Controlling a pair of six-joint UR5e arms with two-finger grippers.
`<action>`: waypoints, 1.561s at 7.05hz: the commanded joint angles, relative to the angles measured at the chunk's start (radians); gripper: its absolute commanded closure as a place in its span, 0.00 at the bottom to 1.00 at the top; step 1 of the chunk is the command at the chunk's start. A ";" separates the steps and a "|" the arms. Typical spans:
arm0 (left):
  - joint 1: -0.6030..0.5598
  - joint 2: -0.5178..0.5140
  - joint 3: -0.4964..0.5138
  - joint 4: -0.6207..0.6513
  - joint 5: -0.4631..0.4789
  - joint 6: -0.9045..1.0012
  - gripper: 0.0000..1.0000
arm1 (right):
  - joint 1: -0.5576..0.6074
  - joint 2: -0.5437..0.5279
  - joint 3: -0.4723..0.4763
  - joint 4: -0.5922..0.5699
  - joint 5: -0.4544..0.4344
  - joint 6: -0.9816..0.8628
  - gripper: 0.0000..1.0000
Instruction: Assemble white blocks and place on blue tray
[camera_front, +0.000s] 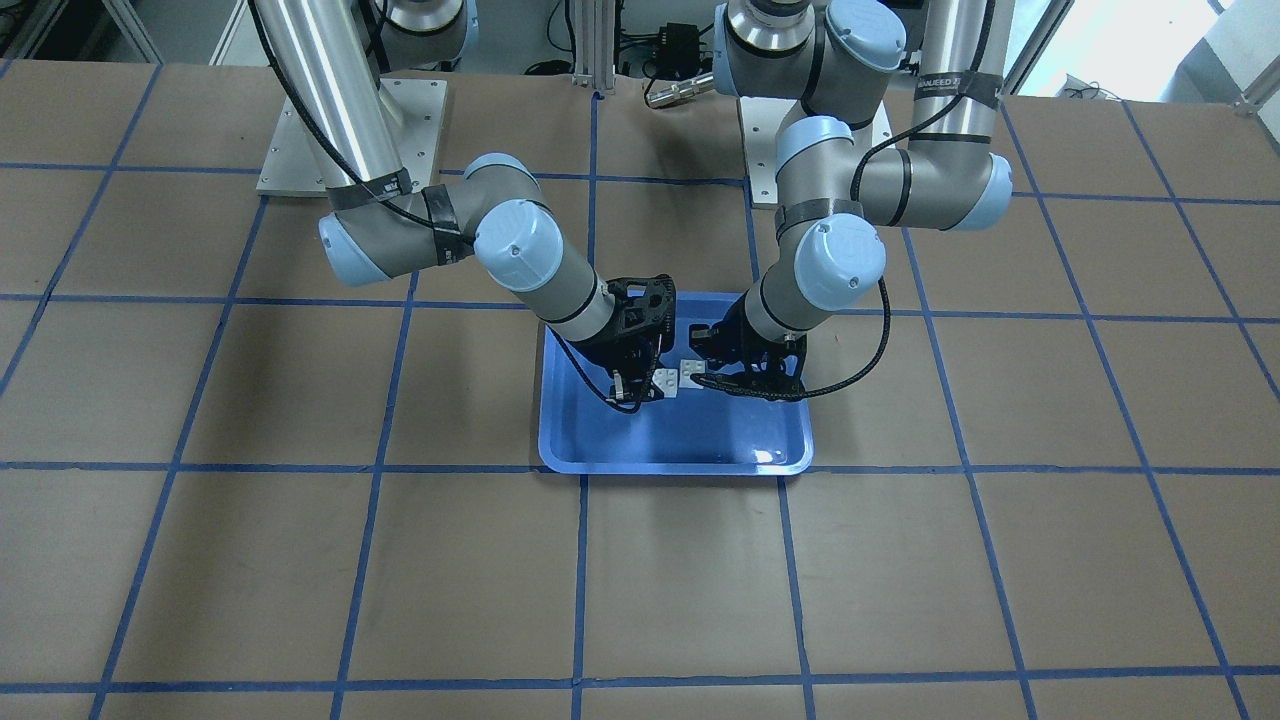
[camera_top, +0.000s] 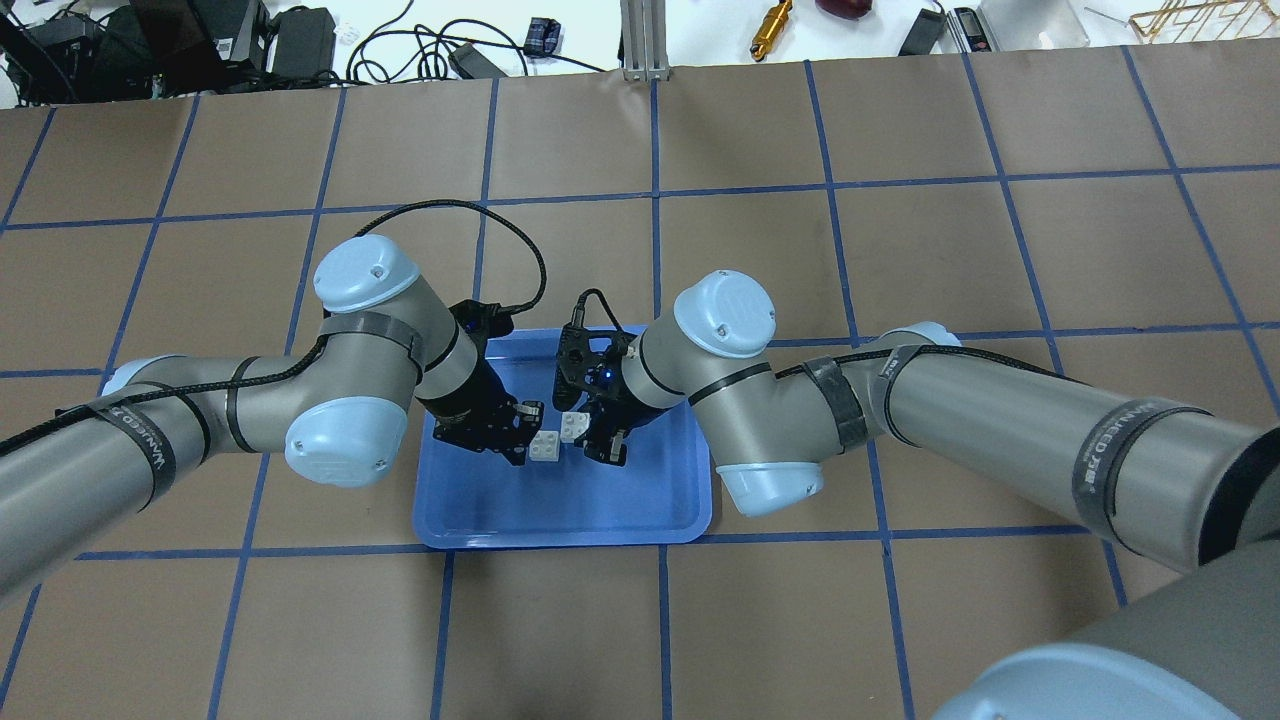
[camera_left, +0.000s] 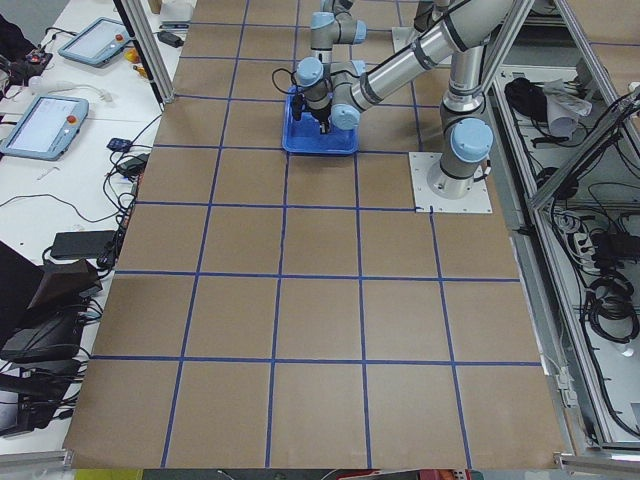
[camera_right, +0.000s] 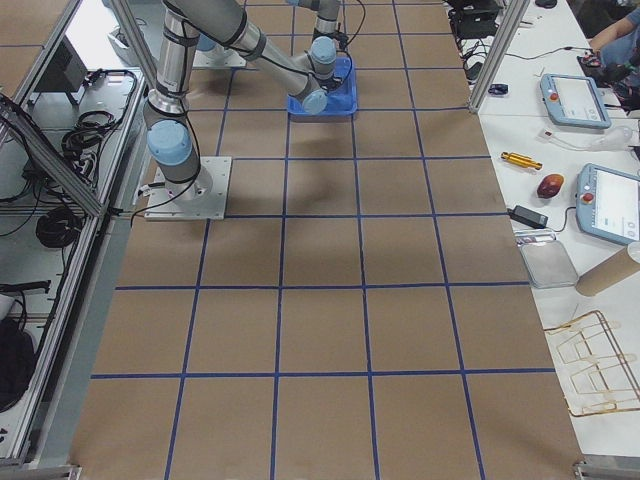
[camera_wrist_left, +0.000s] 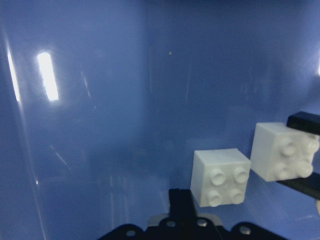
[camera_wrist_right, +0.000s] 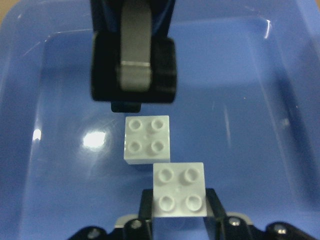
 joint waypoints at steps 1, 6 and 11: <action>-0.002 0.001 -0.001 -0.001 0.000 0.000 1.00 | 0.002 -0.001 0.002 0.002 -0.002 0.012 1.00; 0.001 -0.017 0.011 0.011 0.002 0.000 1.00 | 0.017 -0.007 0.022 -0.001 0.000 0.065 1.00; 0.001 -0.017 0.010 0.013 0.002 0.000 1.00 | 0.028 -0.002 0.024 -0.001 0.001 0.090 0.41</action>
